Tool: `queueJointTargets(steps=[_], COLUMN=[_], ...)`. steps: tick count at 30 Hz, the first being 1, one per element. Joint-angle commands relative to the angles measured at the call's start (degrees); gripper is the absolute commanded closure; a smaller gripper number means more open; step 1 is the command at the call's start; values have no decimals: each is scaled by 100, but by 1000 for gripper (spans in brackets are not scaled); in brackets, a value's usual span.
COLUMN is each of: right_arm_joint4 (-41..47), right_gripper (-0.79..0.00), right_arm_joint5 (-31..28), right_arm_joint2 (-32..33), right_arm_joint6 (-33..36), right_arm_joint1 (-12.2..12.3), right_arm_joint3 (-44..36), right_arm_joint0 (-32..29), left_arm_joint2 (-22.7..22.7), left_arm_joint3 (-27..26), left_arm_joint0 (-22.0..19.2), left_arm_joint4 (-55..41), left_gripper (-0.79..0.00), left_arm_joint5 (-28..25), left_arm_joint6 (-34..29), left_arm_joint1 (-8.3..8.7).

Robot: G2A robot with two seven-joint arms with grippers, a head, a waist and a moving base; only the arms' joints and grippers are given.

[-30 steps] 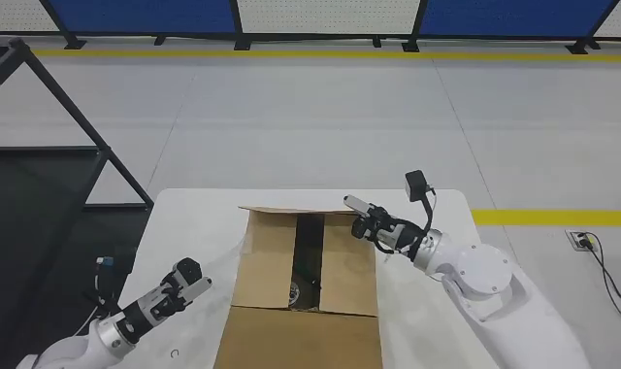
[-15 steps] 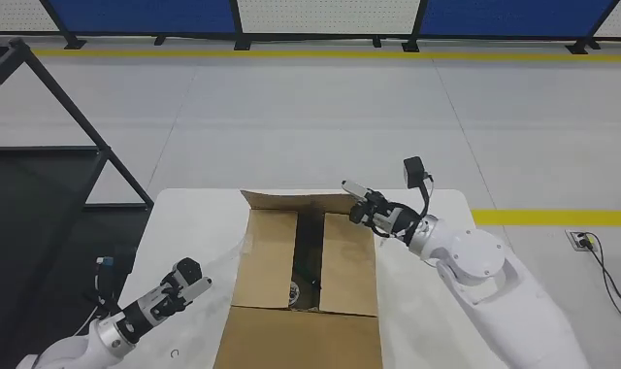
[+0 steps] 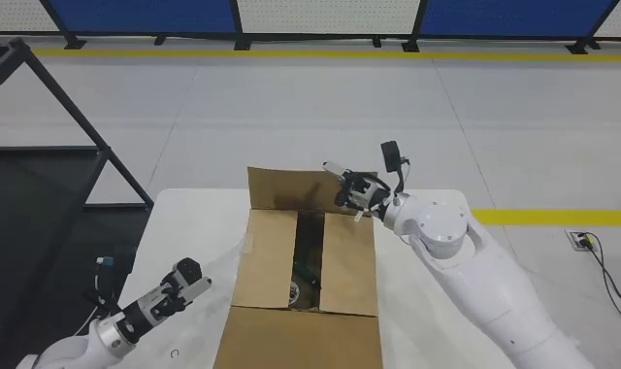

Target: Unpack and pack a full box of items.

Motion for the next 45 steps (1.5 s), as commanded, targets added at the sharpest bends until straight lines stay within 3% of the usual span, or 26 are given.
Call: queueJointTargets(steps=[1, 15, 36, 45], right_arm_joint4=[-6, 164, -180, -164], right_gripper=[-785, -785, -785, -785], right_arm_joint5=[-13, -49, 551, 213], right_arm_joint2=[-49, -357, -597, -375], right_arm_joint6=[-106, -1154, -486, -451], right_arm_joint1=[-57, -559, -1020, -1090], right_arm_joint3=[136, 1249, 2387, 2379], right_arm_joint0=[58, 357, 847, 832], left_arm_joint2=[0, 0, 0, 0], left_arm_joint3=[0, 0, 0, 0], left_arm_joint0=[0, 0, 0, 0], left_arm_joint4=[0, 0, 0, 0], left_gripper=[-785, -785, -785, -785], left_arm_joint5=[0, 0, 0, 0], left_arm_joint6=[0, 0, 0, 0], left_arm_joint1=[0, 0, 0, 0])
